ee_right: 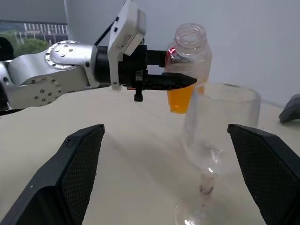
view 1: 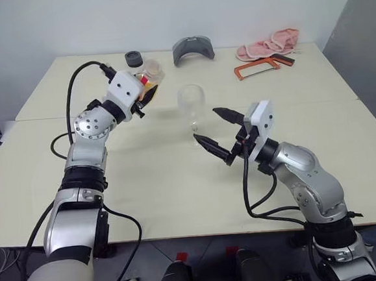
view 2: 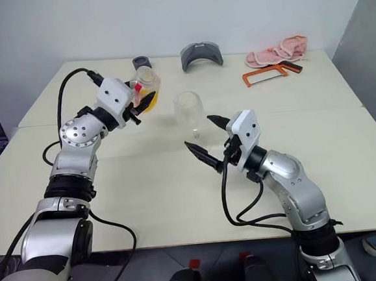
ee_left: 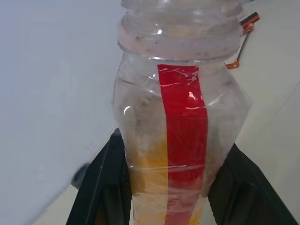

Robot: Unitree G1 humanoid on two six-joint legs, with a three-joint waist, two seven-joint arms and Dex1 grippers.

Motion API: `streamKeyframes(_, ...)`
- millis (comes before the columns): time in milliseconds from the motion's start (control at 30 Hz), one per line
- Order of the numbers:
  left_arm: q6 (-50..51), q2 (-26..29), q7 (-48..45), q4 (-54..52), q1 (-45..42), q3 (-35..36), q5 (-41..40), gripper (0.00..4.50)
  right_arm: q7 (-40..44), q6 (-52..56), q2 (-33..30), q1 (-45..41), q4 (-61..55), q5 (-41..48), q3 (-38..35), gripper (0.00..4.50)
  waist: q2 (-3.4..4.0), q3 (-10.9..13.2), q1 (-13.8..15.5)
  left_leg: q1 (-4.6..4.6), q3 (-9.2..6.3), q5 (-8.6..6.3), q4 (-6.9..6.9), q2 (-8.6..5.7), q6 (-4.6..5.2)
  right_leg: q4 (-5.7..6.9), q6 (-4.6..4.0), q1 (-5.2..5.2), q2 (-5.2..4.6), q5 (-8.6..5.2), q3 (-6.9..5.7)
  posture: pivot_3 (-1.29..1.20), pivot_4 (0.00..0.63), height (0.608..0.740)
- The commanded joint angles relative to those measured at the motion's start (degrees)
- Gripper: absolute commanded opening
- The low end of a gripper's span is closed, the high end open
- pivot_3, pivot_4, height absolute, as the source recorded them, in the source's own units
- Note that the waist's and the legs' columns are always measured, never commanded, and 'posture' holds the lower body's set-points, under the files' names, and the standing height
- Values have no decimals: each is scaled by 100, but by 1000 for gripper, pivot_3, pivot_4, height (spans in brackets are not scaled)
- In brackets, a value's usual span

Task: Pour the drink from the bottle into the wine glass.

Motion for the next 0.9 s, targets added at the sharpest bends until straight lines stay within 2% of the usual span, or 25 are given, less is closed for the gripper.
streamKeyframes(33, -636, 203, 201, -57, -326, -177, 392, 1689, -196, 49, 37, -149, -3, -37, -126, 4500, 0, 0, 0, -1, 0, 0, 0, 0, 0, 0, 0, -1, 0, 0, 1, 0, 150, 740)
streamKeyframes(500, -1959, 529, 1418, 787, -1044, -985, 1968, 1689, -445, 176, -21, -252, 36, -152, -112, 4500, 0, 0, -4, -4, 19, -3, -1, -3, 6, 0, 0, -5, 0, 0, 1, 0, 150, 740)
streamKeyframes(900, -2241, 722, 2641, 1264, -1643, -1625, 3135, 1689, -440, 166, -32, -208, 35, -186, -94, 4500, 0, 0, -8, -6, 34, -3, -1, -5, 6, 2, 0, -10, 1, 0, 2, 0, 150, 740)
